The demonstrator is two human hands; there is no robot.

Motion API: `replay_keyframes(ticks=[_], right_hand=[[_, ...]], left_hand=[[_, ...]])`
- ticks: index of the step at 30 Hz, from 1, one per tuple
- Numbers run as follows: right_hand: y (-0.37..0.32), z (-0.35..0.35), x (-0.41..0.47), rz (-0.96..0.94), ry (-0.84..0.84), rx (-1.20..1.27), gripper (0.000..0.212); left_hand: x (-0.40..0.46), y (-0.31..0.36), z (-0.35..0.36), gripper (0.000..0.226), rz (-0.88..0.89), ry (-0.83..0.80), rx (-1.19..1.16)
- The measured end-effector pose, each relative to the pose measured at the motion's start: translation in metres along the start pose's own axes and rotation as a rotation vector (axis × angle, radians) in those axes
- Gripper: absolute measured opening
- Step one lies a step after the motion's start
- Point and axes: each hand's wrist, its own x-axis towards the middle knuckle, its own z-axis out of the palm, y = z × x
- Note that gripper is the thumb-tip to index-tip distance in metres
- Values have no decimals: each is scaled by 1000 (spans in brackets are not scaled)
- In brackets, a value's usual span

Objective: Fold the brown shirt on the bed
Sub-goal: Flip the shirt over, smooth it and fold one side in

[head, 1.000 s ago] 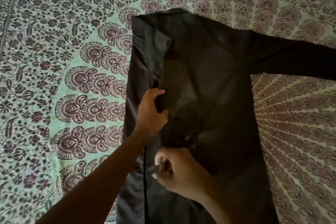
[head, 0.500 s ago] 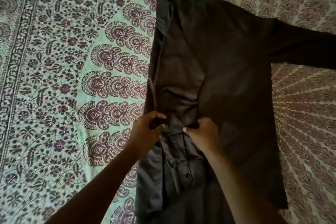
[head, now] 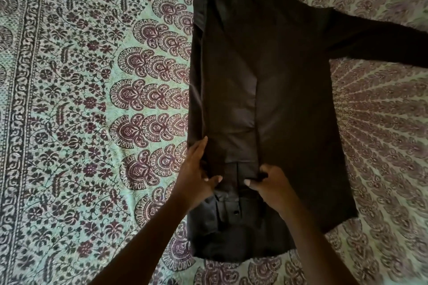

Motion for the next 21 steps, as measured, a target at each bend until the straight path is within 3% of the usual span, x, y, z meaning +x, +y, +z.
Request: replay_keyframes(ticks=[4,8,13,17,21], right_hand=[[9,2,-9,-32,67,67,13],[12,7,-14,-32,5,96,7],[25,14,-4,39,-27,-15,17],[37,20,1,86,-31,-127,41],[30,21,-1,52,-14,-225,30]], left_hand=[[-8,-4,-9,114,-6,-53,24],[-10,-4,-11,111,-16,-65,40],[-11,-18,-5,99,54,-109,180],[-14,-24,1,88,92,-90,300],[-12,-18,-1,82,87,-65,285]])
